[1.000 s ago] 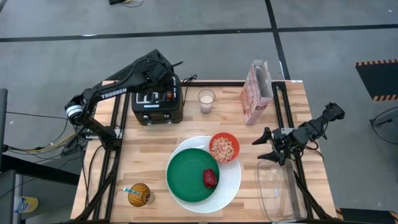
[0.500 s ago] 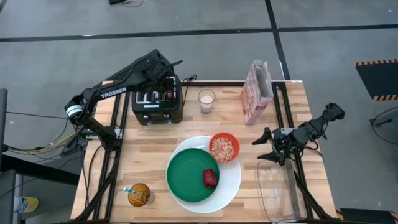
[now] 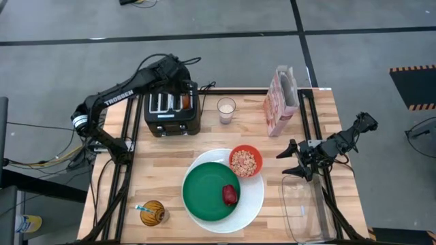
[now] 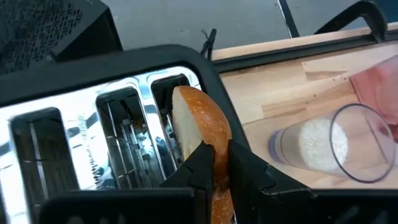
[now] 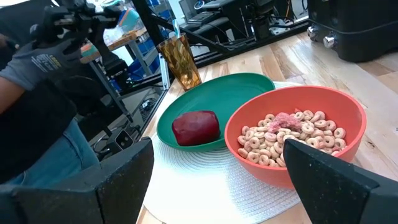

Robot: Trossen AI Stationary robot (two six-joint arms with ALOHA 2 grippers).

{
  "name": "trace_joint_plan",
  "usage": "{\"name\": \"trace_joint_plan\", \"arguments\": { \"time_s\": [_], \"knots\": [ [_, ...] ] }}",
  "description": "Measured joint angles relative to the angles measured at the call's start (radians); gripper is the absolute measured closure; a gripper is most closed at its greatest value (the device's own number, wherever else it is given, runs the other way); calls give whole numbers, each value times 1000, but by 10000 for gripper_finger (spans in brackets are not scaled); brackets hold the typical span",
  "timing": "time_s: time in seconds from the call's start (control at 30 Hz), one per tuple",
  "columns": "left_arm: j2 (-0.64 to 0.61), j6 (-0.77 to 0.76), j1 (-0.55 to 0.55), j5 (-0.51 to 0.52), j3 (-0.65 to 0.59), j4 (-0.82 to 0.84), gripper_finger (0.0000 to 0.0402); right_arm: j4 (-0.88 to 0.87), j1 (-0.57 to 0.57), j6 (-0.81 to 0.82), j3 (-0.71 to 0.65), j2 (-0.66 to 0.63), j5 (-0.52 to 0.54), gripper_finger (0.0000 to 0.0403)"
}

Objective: Arrange a breakfast setting
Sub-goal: Put the toasted bread into the plate

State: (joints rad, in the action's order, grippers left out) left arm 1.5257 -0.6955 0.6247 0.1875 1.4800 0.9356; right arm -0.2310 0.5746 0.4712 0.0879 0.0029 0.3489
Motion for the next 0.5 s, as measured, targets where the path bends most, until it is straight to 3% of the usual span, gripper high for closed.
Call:
{"name": "trace_joint_plan", "arguments": {
  "time_s": [0.5],
  "knots": [
    [-2, 130, -10, -33, 172, 164, 381, 0, 0, 0, 0, 0, 0, 25]
  ]
}}
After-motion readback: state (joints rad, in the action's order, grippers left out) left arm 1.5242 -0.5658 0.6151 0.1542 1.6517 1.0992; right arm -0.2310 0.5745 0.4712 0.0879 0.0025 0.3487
